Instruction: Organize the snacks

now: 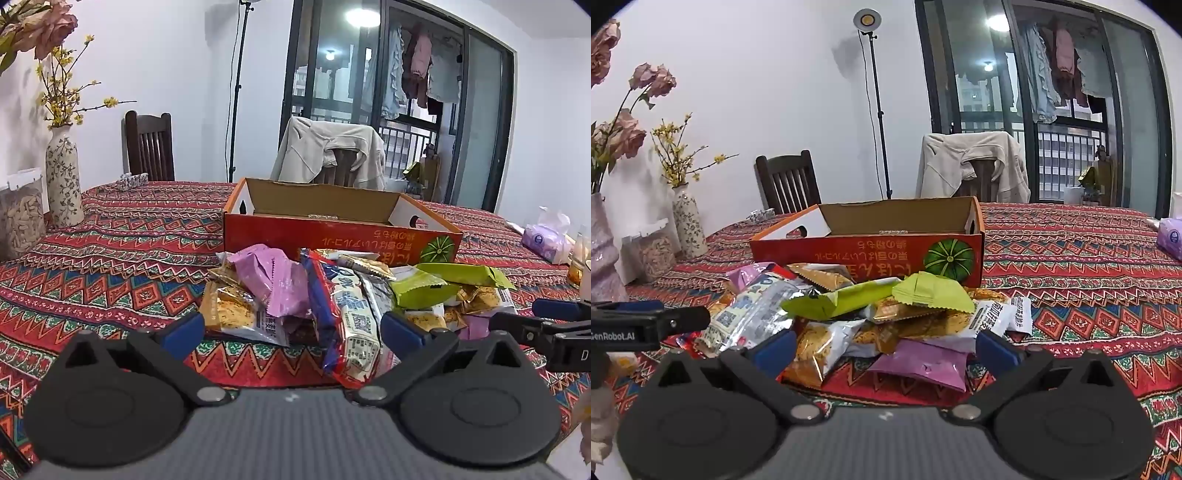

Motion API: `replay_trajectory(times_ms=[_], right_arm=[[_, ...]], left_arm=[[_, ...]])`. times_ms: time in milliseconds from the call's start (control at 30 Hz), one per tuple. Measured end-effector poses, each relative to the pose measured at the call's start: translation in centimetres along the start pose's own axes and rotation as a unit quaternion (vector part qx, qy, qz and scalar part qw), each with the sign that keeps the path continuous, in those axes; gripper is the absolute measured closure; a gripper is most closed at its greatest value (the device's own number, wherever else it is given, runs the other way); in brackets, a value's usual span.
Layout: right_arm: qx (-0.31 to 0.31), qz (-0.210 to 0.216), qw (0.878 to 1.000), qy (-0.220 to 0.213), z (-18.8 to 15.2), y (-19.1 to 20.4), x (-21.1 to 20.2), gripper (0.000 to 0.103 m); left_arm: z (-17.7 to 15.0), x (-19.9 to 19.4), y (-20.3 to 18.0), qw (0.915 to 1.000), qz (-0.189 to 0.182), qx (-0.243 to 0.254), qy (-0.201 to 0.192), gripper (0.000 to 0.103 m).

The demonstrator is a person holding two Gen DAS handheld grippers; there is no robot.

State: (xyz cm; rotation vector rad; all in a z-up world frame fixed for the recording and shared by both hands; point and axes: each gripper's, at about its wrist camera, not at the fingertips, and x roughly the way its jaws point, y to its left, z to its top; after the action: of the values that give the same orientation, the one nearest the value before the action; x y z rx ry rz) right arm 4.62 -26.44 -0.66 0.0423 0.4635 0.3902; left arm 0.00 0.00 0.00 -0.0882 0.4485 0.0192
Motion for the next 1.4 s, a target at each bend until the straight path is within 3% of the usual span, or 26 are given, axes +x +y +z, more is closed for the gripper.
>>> replay_trajectory(times_ms=[333, 1400], right_arm=[[0.005, 0.000, 1.000, 0.004, -0.2, -0.1, 0.1, 0.000], [0.012, -0.002, 1.000, 0.007, -0.4, -0.3, -0.1, 0.000]], left_arm=[[-0.4, 0.3, -1.6, 1.0000, 0.003, 0.007, -0.004, 0.000], [-0.3, -0.3, -0.5, 0.9999, -0.015, -0.004, -0.001, 0.000]])
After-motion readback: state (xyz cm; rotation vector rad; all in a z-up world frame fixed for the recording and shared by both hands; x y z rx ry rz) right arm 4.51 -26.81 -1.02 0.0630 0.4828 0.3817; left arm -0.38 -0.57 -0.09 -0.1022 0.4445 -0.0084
